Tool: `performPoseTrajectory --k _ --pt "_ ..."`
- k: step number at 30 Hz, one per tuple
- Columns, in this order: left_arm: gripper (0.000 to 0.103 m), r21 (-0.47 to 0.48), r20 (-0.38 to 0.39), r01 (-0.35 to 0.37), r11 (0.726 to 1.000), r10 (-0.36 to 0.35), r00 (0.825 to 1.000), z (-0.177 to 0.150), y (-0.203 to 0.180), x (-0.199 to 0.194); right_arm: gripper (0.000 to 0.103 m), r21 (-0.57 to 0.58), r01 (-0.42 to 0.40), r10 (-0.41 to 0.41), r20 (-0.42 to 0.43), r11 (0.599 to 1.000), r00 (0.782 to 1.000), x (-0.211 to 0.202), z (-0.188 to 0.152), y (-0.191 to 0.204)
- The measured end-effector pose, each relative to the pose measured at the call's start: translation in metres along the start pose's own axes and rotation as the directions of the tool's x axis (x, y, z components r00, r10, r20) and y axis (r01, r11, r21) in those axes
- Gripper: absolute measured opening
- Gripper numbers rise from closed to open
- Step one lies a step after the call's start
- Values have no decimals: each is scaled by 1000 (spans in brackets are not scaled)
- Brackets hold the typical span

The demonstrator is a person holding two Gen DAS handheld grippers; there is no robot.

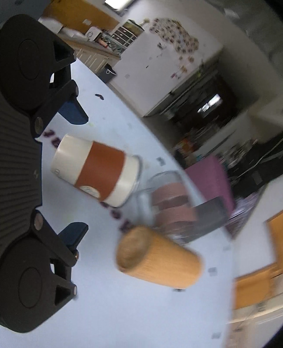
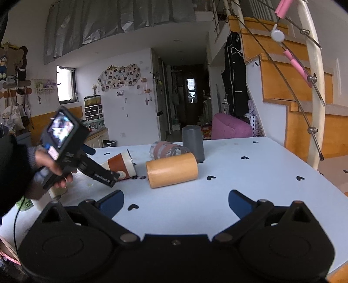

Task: Flip cup upright
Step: 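Move the left tool toward the tipped white cup with brown sleeve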

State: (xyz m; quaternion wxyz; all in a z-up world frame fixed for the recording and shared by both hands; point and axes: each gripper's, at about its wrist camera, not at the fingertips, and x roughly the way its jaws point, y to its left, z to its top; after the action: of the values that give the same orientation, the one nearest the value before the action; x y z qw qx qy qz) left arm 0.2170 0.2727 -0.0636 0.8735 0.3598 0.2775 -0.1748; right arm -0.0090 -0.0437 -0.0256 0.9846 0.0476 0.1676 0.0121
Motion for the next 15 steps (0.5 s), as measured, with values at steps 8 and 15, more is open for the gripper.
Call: performPoseTrajectory --k 8,15 --pt "94 81 -128 1 997 9 992 0 2 36 103 23 16 -16 -18 1000 1000 3 -8 -13" --pt "66 33 -147 -28 999 33 989 1 13 43 103 30 32 -32 -20 999 999 2 -11 -19"
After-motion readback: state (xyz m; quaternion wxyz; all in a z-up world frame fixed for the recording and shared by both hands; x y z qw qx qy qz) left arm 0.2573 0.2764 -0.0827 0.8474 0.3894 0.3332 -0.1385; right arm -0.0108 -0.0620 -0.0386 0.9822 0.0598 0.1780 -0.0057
